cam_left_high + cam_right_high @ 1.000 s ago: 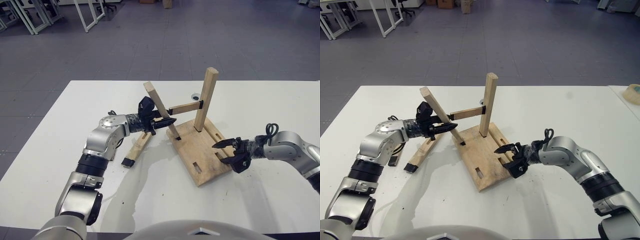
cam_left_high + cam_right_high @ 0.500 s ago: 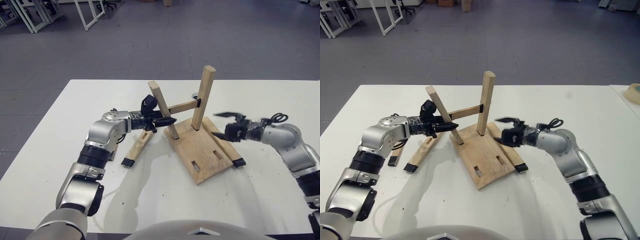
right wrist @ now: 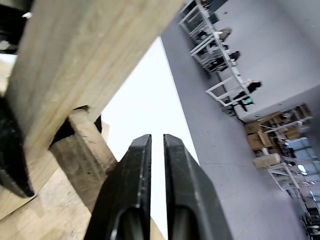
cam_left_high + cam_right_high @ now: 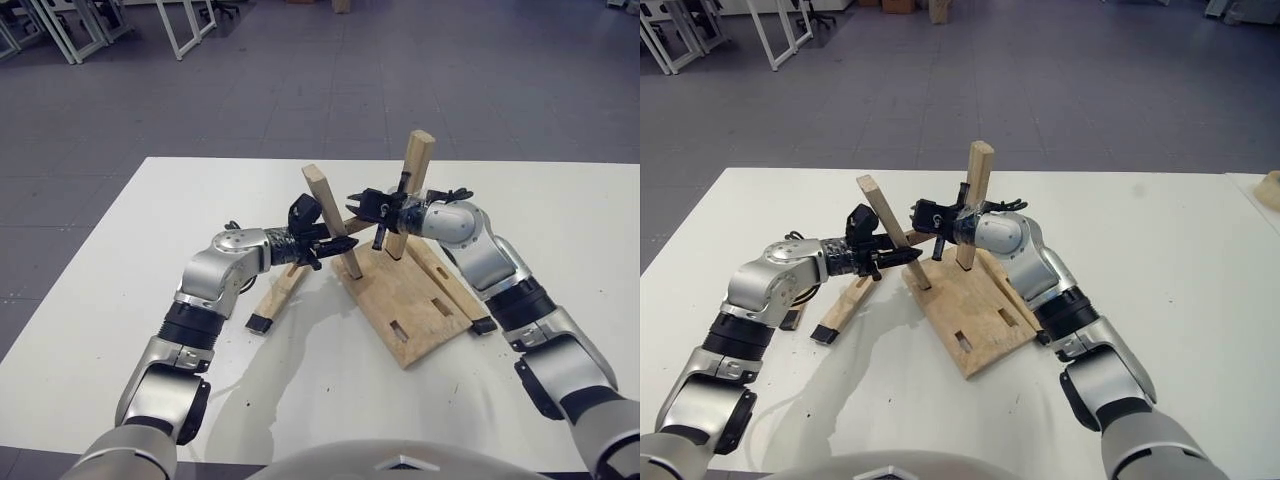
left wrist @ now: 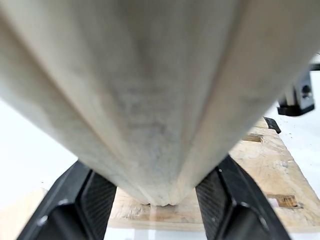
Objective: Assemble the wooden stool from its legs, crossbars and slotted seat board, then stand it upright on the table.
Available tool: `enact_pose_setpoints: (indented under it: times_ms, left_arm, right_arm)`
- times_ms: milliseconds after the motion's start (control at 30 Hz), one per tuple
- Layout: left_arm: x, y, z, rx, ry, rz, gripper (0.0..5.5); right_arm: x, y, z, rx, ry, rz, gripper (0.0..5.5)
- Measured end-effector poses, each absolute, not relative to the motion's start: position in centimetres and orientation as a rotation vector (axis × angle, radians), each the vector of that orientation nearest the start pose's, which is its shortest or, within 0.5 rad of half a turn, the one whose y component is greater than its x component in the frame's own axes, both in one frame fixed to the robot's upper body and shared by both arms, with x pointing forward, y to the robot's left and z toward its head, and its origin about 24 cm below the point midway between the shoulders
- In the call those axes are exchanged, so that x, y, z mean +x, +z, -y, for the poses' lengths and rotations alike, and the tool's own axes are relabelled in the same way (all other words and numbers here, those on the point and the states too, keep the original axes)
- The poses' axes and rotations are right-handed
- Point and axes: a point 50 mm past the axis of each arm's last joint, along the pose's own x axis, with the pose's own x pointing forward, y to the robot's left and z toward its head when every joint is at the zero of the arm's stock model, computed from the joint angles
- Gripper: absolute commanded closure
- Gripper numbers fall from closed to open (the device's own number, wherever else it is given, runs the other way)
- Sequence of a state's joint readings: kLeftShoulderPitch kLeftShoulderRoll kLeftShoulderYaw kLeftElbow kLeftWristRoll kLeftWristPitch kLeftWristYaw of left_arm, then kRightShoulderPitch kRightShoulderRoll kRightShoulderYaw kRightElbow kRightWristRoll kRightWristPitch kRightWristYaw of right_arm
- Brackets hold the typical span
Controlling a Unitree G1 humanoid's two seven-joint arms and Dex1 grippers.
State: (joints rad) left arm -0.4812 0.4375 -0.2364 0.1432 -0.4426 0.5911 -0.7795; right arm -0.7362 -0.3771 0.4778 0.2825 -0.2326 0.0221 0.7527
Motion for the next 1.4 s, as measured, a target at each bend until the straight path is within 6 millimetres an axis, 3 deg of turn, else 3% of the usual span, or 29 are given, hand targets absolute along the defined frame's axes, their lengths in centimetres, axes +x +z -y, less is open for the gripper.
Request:
enact_pose_setpoints:
  times_ms: [133, 267, 300, 333, 367, 433, 500, 533, 633, 733, 833, 967, 1133, 1200, 1400]
  left_arm:
    - [30.1, 9.2, -11.9, -0.001, -0.997, -0.379, 3.45]
    - [29.7, 9.3, -11.5, 0.001, -0.993, -0.369, 3.45]
    - [29.6, 9.3, -11.4, -0.002, -0.996, -0.372, 3.45]
    - [29.6, 9.3, -11.4, -0.004, -0.996, -0.379, 3.45]
    - [29.6, 9.2, -11.4, -0.006, -0.993, -0.385, 3.45]
    - [29.7, 9.1, -11.4, -0.011, -0.989, -0.396, 3.45]
    - [29.8, 9.2, -11.4, -0.011, -0.991, -0.406, 3.45]
    - [29.9, 9.3, -11.3, -0.011, -0.991, -0.413, 3.45]
    - [30.1, 9.5, -11.2, -0.008, -0.994, -0.413, 3.45]
    - [30.1, 9.4, -11.1, -0.010, -0.987, -0.421, 3.45]
    - [30.1, 9.4, -11.1, -0.011, -0.985, -0.424, 3.45]
    - [30.1, 9.3, -11.2, -0.016, -0.992, -0.428, 3.45]
    - [30.3, 9.2, -11.2, -0.020, -0.997, -0.435, 3.45]
    - [30.3, 9.2, -11.2, -0.020, -0.998, -0.437, 3.45]
    - [30.4, 9.8, -11.2, 0.004, -1.015, -0.424, 3.45]
  right_arm:
    - [33.9, 13.6, 8.4, -0.995, 1.078, 0.024, 5.40]
    - [33.4, 14.0, 8.9, -0.750, 1.023, 0.074, 5.40]
    - [33.4, 14.8, 8.7, -0.678, 0.992, 0.126, 5.40]
    - [33.5, 17.1, 8.7, -0.621, 0.933, 0.229, 5.40]
    - [33.6, 19.4, 8.8, -0.607, 0.889, 0.319, 5.40]
    - [33.5, 21.9, 8.6, -0.606, 0.856, 0.413, 5.40]
    - [33.3, 21.7, 8.3, -0.622, 0.869, 0.407, 5.40]
    - [33.2, 20.4, 8.1, -0.632, 0.903, 0.358, 5.40]
    - [32.0, 13.3, 8.5, -0.687, 1.023, 0.079, 5.40]
    - [31.9, 12.9, 8.8, -0.738, 1.035, 0.054, 5.40]
    - [32.1, 13.2, 9.1, -0.728, 1.019, 0.038, 5.40]
    - [32.2, 14.1, 9.8, -0.587, 0.955, 0.038, 5.40]
    - [32.0, 19.9, 9.8, -0.390, 0.828, 0.308, 5.40]
    - [31.8, 21.0, 10.0, -0.377, 0.792, 0.362, 5.40]
    - [31.6, 20.9, 10.7, -0.351, 0.736, 0.361, 5.40]
